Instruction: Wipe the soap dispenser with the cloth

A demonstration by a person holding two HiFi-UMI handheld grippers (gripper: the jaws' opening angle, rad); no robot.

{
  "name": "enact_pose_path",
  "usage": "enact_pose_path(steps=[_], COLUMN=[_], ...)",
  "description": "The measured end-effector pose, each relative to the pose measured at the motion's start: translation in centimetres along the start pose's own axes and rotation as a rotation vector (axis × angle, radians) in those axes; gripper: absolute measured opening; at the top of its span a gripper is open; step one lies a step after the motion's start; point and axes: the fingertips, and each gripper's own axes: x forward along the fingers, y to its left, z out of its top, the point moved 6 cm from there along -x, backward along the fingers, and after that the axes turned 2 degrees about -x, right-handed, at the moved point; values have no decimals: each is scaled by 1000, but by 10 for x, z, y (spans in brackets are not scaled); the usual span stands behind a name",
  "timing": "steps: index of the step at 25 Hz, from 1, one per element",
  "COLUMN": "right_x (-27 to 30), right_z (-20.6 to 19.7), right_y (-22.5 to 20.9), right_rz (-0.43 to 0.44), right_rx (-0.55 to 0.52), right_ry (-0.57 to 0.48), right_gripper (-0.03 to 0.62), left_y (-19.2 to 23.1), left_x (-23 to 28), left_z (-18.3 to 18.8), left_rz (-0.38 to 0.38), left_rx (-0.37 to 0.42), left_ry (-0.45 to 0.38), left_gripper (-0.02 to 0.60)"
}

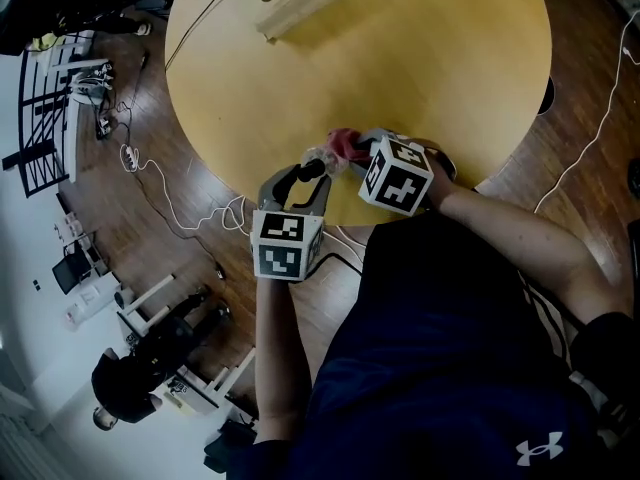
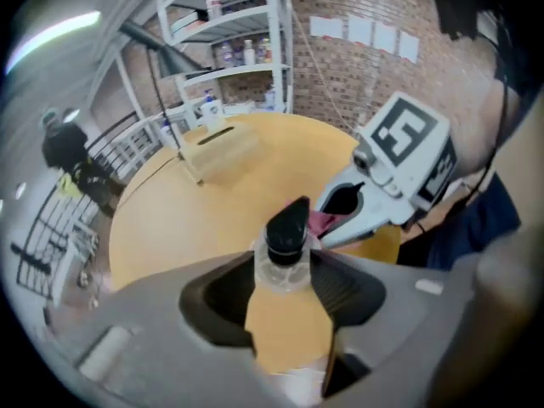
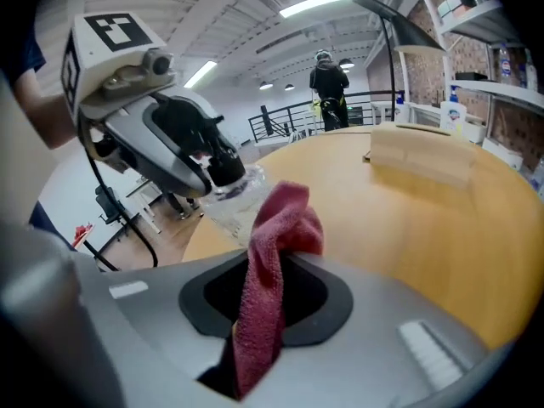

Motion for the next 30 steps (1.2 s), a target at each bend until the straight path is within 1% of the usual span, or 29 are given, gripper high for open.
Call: enact_pose_path(steps=[1, 2, 3, 7, 8, 10, 11, 12, 13, 14, 15, 17, 18, 19, 20, 21, 23, 25, 26, 27, 28, 29, 30], right_x=[6, 10, 14, 11, 8, 4, 3, 2, 2, 2, 2, 3, 3, 3, 4, 4, 1, -5, -9, -15, -20, -24, -26], right_z=[-5, -10, -14, -16, -15, -14, -13, -13, -13, -13, -11, -9, -8, -7, -7, -8, -9, -8, -6, -3, 1, 7, 12], right_y=[-2, -3, -3, -3, -2, -2, -2, -1, 0, 0, -1, -4, -5, -5, -4, -2, 3, 6, 7, 7, 7, 4, 1], right_rz=[-2, -3, -3, 4, 5, 2, -2, -6, -8, -8, -7, -7, -9, -10, -8, -4, 14, 35, 40, 37, 26, 10, -8], right_rx=[12, 21, 27, 41, 45, 49, 48, 46, 45, 43, 41, 41, 44, 49, 54, 58, 57, 52, 53, 58, 64, 72, 75], right_ry=[15, 29, 40, 42, 37, 28, 25, 22, 20, 19, 17, 16, 14, 11, 9, 8, 14, 19, 12, -4, -27, -53, -79], right_gripper=[75, 75, 75, 75, 75, 75, 75, 75, 75, 75, 75, 75, 75, 75, 75, 75, 75, 75, 75, 75, 75, 75, 75], left_y=[-3, -6, -9, -9, -7, -5, -5, -5, -5, -5, -4, -2, -2, -3, -5, -6, -3, 4, 6, 8, 9, 10, 10], left_x=[-1, 0, 1, 3, 3, 1, 0, -1, -1, -2, -1, 4, 7, 10, 13, 15, 17, 19, 19, 20, 21, 22, 21], left_z=[-2, -3, -4, 2, 4, 5, 3, 0, -4, -6, -7, -7, -7, -7, -9, -10, -13, -9, -7, -7, -9, -10, -9], left_rz=[6, 14, 24, 56, 66, 76, 78, 78, 76, 70, 62, 47, 43, 42, 44, 44, 25, -31, -65, -94, -112, -120, -119], left_rx=[-67, -108, -123, -92, -95, -105, -111, -123, -142, -172, -212, -292, -312, -307, -273, -209, -21, 160, 229, 280, 309, 309, 270], left_ry=[-9, -20, -30, -51, -54, -51, -44, -35, -26, -19, -17, -10, -2, 7, 13, 16, 11, -9, -16, -18, -15, -9, -4], left_gripper=[204, 203, 199, 188, 141, 141, 147, 185, 230, 297, 316, 314, 313, 310, 300, 304, 301, 301, 301, 301, 302, 304, 305])
